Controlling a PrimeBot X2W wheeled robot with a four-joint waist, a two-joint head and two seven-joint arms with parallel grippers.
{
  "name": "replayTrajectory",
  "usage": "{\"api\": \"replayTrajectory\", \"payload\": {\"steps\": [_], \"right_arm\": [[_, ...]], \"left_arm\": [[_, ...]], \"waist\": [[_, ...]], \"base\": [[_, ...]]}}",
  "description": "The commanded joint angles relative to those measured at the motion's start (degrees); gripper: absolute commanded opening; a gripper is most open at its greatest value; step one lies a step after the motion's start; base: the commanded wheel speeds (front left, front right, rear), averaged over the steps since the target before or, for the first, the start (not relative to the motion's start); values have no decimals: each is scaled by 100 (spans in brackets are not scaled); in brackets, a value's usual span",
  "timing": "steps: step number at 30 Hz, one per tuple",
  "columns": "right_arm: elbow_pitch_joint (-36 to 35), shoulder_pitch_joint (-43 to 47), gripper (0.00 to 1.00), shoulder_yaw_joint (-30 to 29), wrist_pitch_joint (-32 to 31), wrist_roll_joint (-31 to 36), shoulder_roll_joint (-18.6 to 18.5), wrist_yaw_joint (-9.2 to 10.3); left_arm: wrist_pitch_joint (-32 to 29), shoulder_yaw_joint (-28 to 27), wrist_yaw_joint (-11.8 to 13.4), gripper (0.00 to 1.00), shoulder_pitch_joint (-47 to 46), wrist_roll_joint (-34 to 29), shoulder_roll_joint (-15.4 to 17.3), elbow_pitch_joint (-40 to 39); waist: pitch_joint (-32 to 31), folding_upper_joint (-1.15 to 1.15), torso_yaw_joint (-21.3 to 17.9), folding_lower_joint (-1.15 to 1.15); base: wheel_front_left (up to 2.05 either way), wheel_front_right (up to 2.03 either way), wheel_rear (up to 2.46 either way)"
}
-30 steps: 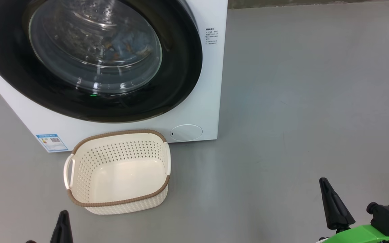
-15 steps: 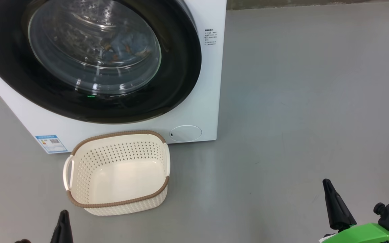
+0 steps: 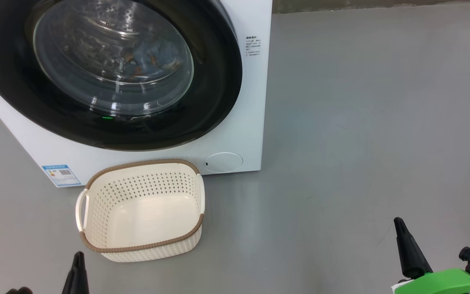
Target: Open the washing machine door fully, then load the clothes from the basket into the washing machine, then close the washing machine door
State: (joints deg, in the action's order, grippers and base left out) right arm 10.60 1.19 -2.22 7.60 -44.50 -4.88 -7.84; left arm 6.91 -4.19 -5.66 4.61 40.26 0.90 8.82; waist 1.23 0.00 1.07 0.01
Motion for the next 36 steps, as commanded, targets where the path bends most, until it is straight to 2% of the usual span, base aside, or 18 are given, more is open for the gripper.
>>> {"api": "replayTrajectory", "payload": {"steps": [1,36], "right_arm": [[-114,-255,0,22,-27,-209,-24,13],[91,-469,0,-129,-611,-2327,38,23]], "left_arm": [[-46,-98,-27,0,-244,160,90,-90],[-634,-160,-98,0,-624,2447,139,190]], "waist": [[-2,0,-2,-1],[-49,0,-50,-1]], "base": [[0,0,0],[0,0,0]]}}
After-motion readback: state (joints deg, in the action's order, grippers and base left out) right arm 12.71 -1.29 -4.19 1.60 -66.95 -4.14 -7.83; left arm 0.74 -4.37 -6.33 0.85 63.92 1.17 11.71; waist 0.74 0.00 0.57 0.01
